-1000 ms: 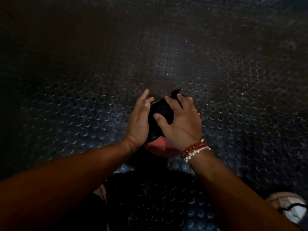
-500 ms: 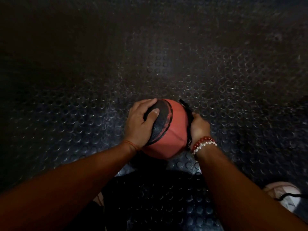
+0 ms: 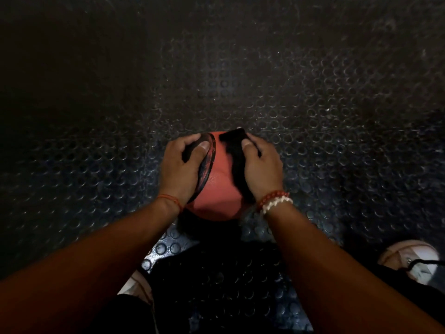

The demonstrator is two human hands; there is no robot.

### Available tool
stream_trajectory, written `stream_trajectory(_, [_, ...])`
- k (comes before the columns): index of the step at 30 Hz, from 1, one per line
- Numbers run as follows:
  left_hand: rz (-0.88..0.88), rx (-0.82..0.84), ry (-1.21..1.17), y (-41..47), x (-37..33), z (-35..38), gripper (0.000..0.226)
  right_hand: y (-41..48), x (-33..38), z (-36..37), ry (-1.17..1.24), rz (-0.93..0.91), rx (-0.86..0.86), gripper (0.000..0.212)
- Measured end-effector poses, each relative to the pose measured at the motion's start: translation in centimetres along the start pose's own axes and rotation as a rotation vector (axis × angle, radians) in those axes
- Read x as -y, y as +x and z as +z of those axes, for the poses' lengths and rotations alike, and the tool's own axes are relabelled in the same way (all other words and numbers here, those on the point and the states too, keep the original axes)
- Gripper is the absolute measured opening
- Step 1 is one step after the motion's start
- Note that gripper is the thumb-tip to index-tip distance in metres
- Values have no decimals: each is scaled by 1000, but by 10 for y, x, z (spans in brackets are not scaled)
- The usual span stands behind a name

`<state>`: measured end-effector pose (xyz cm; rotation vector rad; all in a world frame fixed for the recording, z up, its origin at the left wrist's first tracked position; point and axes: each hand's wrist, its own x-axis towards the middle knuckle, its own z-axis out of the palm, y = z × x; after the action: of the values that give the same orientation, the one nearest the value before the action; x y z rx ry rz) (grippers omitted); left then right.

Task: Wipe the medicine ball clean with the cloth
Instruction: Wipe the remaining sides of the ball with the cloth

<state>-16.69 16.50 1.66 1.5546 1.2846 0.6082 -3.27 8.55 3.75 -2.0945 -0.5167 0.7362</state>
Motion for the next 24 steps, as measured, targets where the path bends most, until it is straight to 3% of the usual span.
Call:
stream_trajectory(5, [-11, -10, -42, -3, 1, -1, 30, 31, -18, -10, 235, 474, 145, 37])
stream_trajectory(7, [-10, -8, -54, -3, 2, -2, 21, 23, -29, -10, 317, 550, 109, 34])
stream_trajectory(9, [-10, -10, -51, -2, 2, -4, 17, 5, -33, -2, 407, 458, -15, 34])
stream_trajectory(11, [-18, -13, -47, 0, 0, -4, 16, -20, -25, 4, 406, 241, -53, 39])
stream_trajectory(15, [-31, -7, -65, 2, -2, -3, 15, -45, -15, 7, 62, -68, -12, 58])
stream_trajectory(21, [-31, -3, -98, -2, 2, -7, 21, 13, 1, 4, 15, -5, 140, 34])
stream_trajectory(24, [-13, 6, -84, -4, 3, -6, 35, 41, -9, 3, 189, 265, 233, 29])
